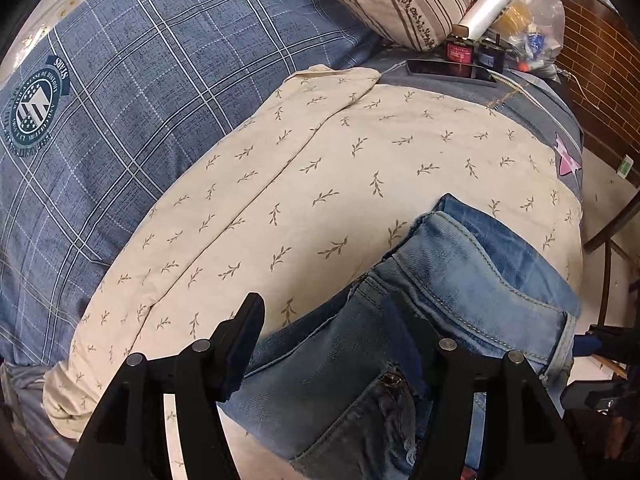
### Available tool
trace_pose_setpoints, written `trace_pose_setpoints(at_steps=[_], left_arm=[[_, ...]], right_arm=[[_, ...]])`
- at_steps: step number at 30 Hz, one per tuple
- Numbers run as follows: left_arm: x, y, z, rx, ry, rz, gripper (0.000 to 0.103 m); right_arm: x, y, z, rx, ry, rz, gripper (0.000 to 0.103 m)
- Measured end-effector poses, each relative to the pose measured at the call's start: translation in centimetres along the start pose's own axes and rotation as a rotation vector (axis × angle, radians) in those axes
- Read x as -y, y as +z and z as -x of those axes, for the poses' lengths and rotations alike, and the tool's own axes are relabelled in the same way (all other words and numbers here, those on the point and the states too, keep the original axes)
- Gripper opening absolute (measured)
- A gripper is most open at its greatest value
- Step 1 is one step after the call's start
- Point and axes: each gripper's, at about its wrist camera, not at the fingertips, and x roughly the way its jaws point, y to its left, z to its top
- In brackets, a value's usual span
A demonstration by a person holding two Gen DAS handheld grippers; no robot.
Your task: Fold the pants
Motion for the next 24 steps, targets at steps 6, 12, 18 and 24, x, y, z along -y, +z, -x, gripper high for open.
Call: trace_pose_setpoints(at_steps=[6, 12, 18, 24], left_arm=[[0.1, 0.5, 0.1, -0.008, -0.005, -0.026, 0.062], [-0.2, 1.9, 0.2, 0.002, -0.06, -0.104, 0.07], [0.7, 1.3, -3.5, -0.104, -0.107, -0.18, 0.072], [-0.8, 0.1, -5.9, -0.113, -0.181, -0.047, 0.081]], right_arm=[[-0.4, 0.1, -0.3, 0.014, 0.01, 0.003, 0.076], [-0.7, 0.1, -0.8, 0.014, -0.002, 0.012, 0.079], [-2.2, -0.4, -1.4, -0.018, 0.037, 0.095, 0.079], [-1.0, -0.8, -3.0, -0.041, -0.013, 0.079, 0.075]])
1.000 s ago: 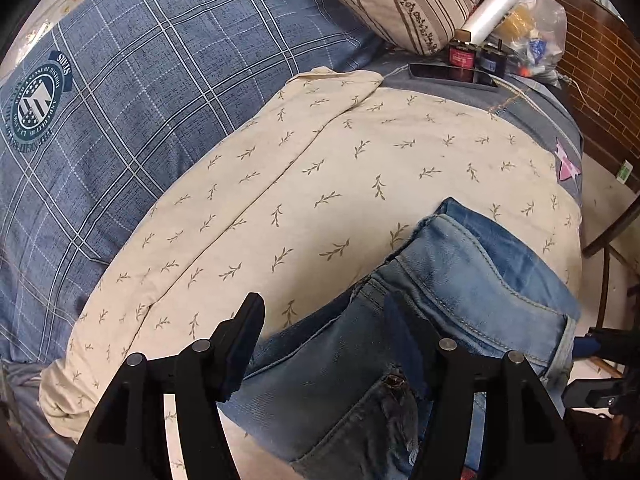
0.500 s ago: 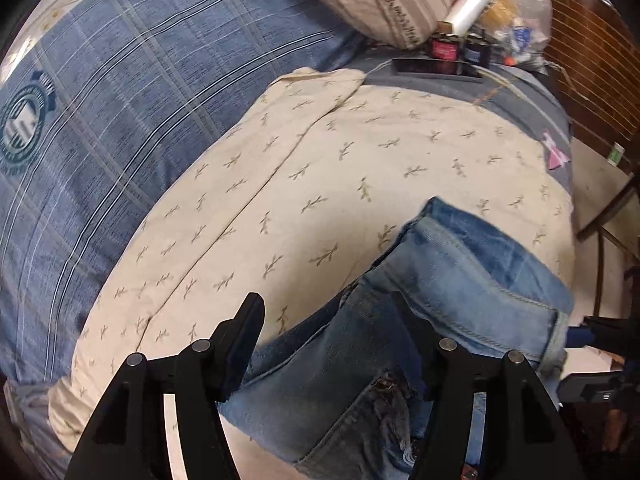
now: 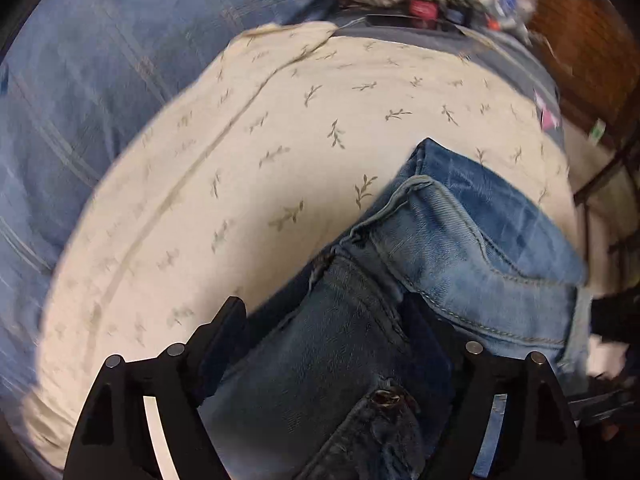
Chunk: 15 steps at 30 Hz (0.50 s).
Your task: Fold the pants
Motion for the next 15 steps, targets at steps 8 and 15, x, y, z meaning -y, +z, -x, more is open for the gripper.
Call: trace_pose_setpoints(at_steps=[8, 15], left_arm=[[0.0, -2.5, 5.0, 0.111, -0.094, 0.034, 0.045], [0.9, -0.2, 6.6, 0.136, -0.092, 0.126, 0.042]], right_arm=[[-3.9, -0.2, 2.3, 0.036, 0.063, 0.122, 0.03], [-2.9, 0.9, 4.0, 0.104, 0.065, 0.081, 0.027]])
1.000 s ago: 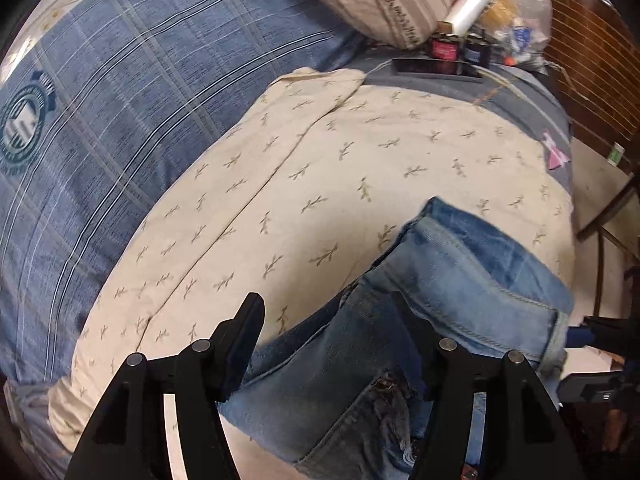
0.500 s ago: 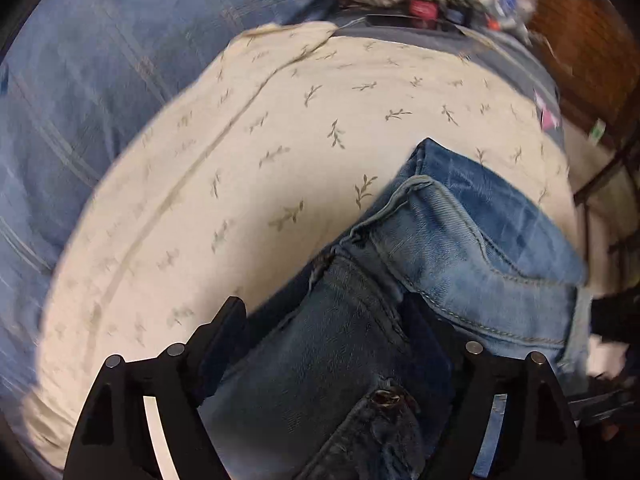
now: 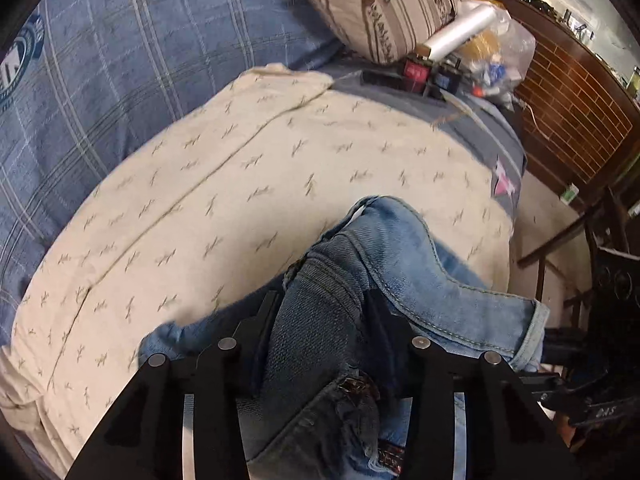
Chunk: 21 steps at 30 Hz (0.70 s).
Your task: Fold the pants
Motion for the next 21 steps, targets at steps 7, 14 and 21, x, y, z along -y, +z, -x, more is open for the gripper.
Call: trace_pose_setpoints(at_steps=[7, 14, 21], left_arm=[[4.1, 1.5, -3.9, -0.013, 0.069, -0.028, 0.047], [2.9, -0.5, -3.2, -0.004, 0.115, 0.081, 0.055], [-5.4, -6.1, 5.7, 0.146, 0.115, 0.495, 0.062]], right_arm=[[5.1, -0.1, 1.8, 0.028, -0.089, -0.1, 0.027], [6.3, -0.4, 1.3, -0.047, -0.075, -0.145, 0.045], [5.6, 3.1, 3.9, 0.076, -0.081, -0.15, 0.059]])
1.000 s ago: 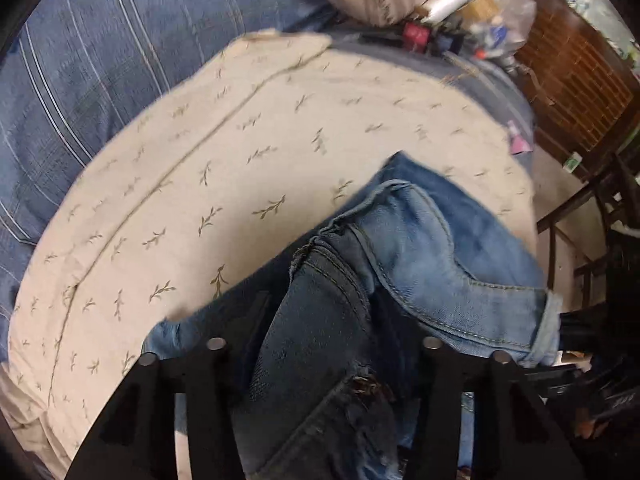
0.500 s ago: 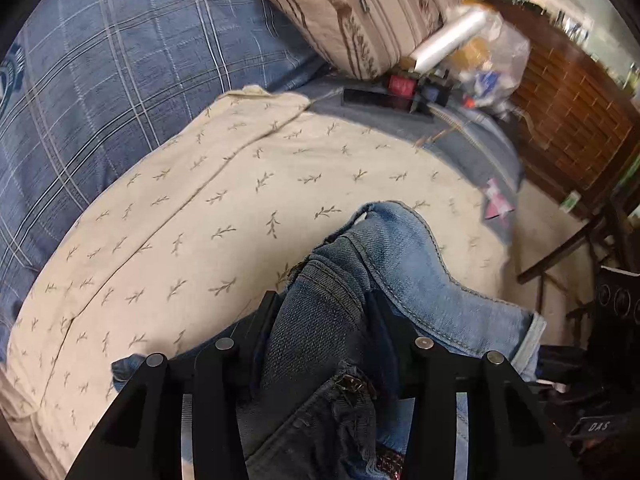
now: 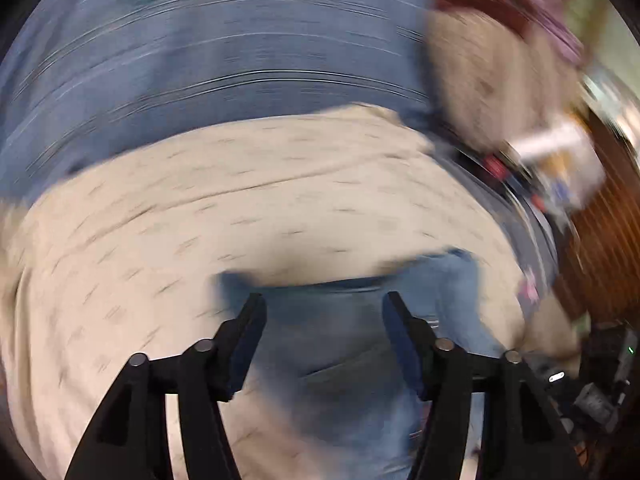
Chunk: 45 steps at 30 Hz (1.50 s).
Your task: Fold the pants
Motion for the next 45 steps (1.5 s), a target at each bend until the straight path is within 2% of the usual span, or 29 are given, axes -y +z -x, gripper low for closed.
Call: trace_pose_setpoints(at_steps=[1, 2, 3, 8, 10, 11, 12, 13, 14, 16, 17, 18, 21, 23, 25, 26, 28, 29, 30, 32, 34, 35, 36, 37, 38, 40, 42, 44, 45], left_arm=[[-1.8, -0.8, 0.3, -0.009, -0.007, 0.068, 0.062], [-2.9, -1.4, 0.2, -0.031, -0.017, 0.108, 0.062], [-4.0, -2.5, -0.3, -0.072, -0.046, 0.161, 0.061], [-4.7, -5.0, -3.5, -0.184, -0.147, 0.242, 0.062], [-4.6, -5.1, -5.5, -0.223, -0.154, 0.276, 0.062], [-4.8, -4.7, -6.1, -0.239, -0.145, 0.302, 0.061], [-4.9, -4.4, -6.1, -0.243, -0.152, 0.316, 0.052], [-5.0, -3.7, -5.9, -0.236, -0.169, 0.329, 0.05], [-5.0, -3.1, -5.2, -0.209, -0.163, 0.326, 0.05], [-4.7, -2.5, -4.8, -0.163, -0.103, 0.307, 0.05], [-4.8, -2.3, -5.3, -0.153, -0.037, 0.297, 0.05], [-4.8, -2.3, -6.2, -0.168, -0.013, 0.294, 0.054], [-4.9, -2.8, -8.4, -0.199, 0.016, 0.299, 0.061], [-5.0, -2.8, -8.5, -0.182, 0.036, 0.286, 0.064], [-5.4, -2.9, -7.6, -0.195, 0.002, 0.31, 0.061], [-5.6, -3.2, -6.5, -0.205, -0.035, 0.348, 0.06], [-6.9, -4.2, -4.5, -0.203, -0.092, 0.398, 0.056], [-6.9, -4.5, -4.1, -0.203, -0.102, 0.408, 0.056], [-7.2, -5.5, -3.0, -0.198, -0.13, 0.425, 0.057], [-7.4, -7.4, -2.2, -0.212, -0.178, 0.456, 0.059], [-6.5, -10.1, -3.0, -0.27, -0.25, 0.466, 0.06], [-5.8, -11.1, -3.7, -0.303, -0.268, 0.457, 0.059], [-4.9, -12.1, -4.6, -0.348, -0.283, 0.439, 0.059], [-4.3, -12.7, -4.9, -0.367, -0.277, 0.422, 0.059], [-3.9, -12.8, -4.7, -0.345, -0.247, 0.403, 0.059], [-3.1, -12.5, -3.8, -0.302, -0.21, 0.339, 0.059], [-3.1, -12.6, -4.1, -0.303, -0.181, 0.336, 0.063], [-3.2, -12.9, -4.8, -0.305, -0.173, 0.343, 0.071], [-3.2, -13.0, -5.2, -0.317, -0.18, 0.346, 0.072]], right_arm=[[-0.3, 0.6, 0.2, 0.017, 0.016, 0.0, 0.062], [-0.7, 1.5, 0.1, 0.028, 0.015, 0.003, 0.072], [-1.2, 2.3, -0.5, 0.013, -0.007, 0.02, 0.078], [-3.7, 5.1, -7.0, -0.091, -0.081, 0.164, 0.078], [-4.0, 5.2, -9.2, -0.116, -0.106, 0.219, 0.077], [-4.4, 5.2, -11.2, -0.171, -0.147, 0.276, 0.058], [-5.0, 5.1, -12.2, -0.22, -0.17, 0.324, 0.006], [-5.9, 4.9, -12.7, -0.244, -0.156, 0.358, 0.009], [-7.2, 5.0, -12.1, -0.217, -0.127, 0.408, 0.008], [-8.9, 5.7, -10.9, -0.14, -0.126, 0.49, 0.008], [-8.5, 6.0, -10.7, -0.123, -0.15, 0.495, 0.008], [-7.2, 6.6, -11.6, -0.142, -0.209, 0.478, 0.008], [-3.1, 6.2, -14.4, -0.239, -0.283, 0.403, 0.009], [-2.9, 5.6, -14.2, -0.214, -0.272, 0.424, 0.009], [-2.7, 6.0, -13.7, -0.212, -0.237, 0.366, 0.014], [-2.6, 6.2, -13.0, -0.209, -0.21, 0.335, 0.022], [-2.4, 6.4, -10.7, -0.205, -0.142, 0.262, 0.026], [-2.2, 6.4, -9.6, -0.204, -0.106, 0.239, 0.033], [-2.2, 6.1, -8.5, -0.204, -0.068, 0.221, 0.046], [-2.2, 5.4, -6.9, -0.213, -0.043, 0.211, 0.062], [-1.9, 3.7, -6.6, -0.26, -0.035, 0.219, 0.062], [-1.9, 2.6, -7.0, -0.289, -0.049, 0.243, 0.057], [-2.2, 1.6, -7.4, -0.304, -0.092, 0.293, 0.032], [-2.8, 0.6, -7.6, -0.316, -0.136, 0.35, 0.026], [-4.2, -0.2, -7.3, -0.307, -0.144, 0.424, 0.016], [-6.8, -1.0, -5.4, -0.237, -0.118, 0.53, 0.015], [-8.0, -1.1, -4.1, -0.156, -0.167, 0.623, 0.015], [-6.2, -0.8, -5.1, -0.178, -0.279, 0.64, 0.015], [-4.1, -1.1, -6.5, -0.239, -0.342, 0.625, 0.019]])
